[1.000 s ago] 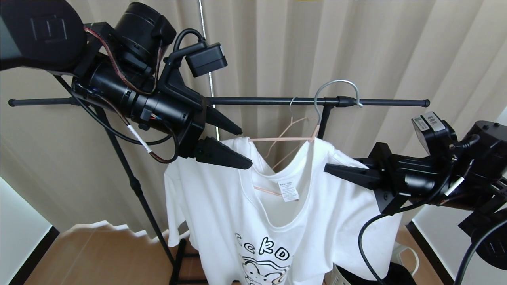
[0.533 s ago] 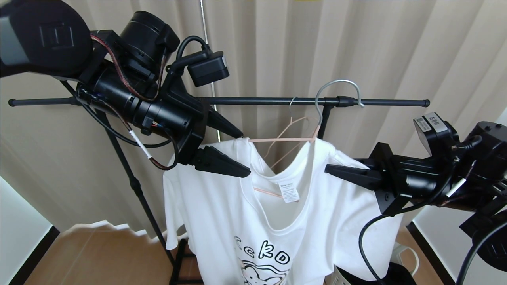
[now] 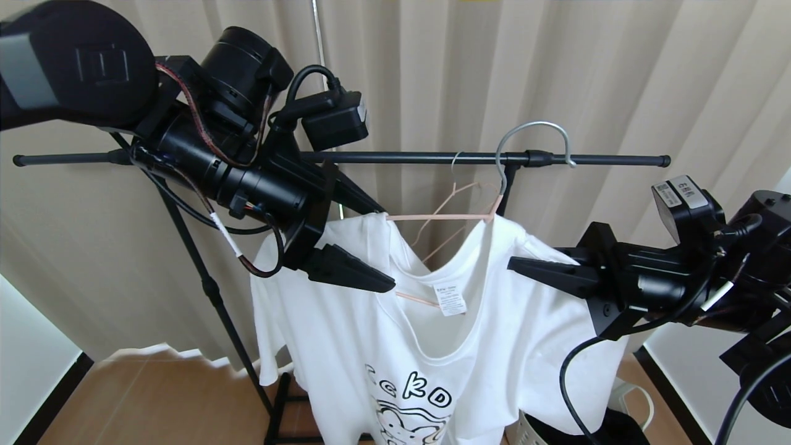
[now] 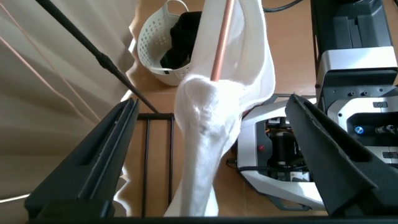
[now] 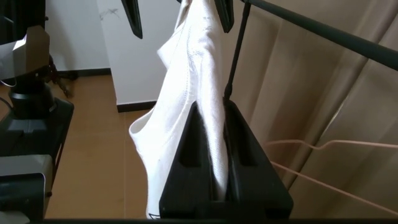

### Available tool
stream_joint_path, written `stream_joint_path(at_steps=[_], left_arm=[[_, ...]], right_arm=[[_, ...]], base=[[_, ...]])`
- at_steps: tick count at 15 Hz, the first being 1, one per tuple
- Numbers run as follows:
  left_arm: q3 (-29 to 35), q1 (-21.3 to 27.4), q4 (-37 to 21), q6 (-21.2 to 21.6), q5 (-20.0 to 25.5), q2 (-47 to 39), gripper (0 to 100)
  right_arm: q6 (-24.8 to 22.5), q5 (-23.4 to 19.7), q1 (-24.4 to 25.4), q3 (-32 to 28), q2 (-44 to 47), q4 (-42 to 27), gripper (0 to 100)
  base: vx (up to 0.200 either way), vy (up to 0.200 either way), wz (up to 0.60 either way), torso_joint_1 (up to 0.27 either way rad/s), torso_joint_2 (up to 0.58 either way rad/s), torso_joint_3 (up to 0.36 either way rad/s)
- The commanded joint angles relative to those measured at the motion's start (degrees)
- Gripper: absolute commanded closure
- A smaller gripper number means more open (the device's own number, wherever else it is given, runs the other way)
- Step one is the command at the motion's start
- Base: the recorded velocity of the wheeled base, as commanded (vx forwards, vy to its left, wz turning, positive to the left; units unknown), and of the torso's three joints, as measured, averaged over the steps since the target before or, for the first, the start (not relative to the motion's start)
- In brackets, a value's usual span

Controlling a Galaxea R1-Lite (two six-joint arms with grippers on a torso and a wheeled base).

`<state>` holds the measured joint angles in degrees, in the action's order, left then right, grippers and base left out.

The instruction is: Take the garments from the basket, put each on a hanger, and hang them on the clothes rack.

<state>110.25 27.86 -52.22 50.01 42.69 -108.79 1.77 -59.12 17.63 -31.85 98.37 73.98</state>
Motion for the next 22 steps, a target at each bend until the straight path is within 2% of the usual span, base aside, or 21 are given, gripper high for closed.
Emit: stream_joint_path(at_steps=[1,11,12,22], left_arm=[[0.1,0.8,0.0,0.0,-0.1,-0.5,0],[-0.1,1.4,-0.2,0.0,-0.4,-1.0,0],[-0.1,1.4,-0.2,0.0,-0.4,-1.0,100],[-0.1,1.4,-0.2,0.2,-0.5,-0.6,100]], right_arm=[[0.0,0.0,0.2,0.2,0.0,0.0,100],[0.0,0.1,0.2,0.0,-0.1,0.0,100],[0.0,0.1,0.2,0.0,-0.1,0.0,100],[-0.2,0.6,0.2,-0.2,-0.2,0.2,100]], base=[[0.0,0.0,0.0,0.0,0.0,0.0],[0.0,0.0,0.0,0.0,0.0,0.0],[0.0,0.0,0.0,0.0,0.0,0.0],[0.0,0.0,0.0,0.0,0.0,0.0]])
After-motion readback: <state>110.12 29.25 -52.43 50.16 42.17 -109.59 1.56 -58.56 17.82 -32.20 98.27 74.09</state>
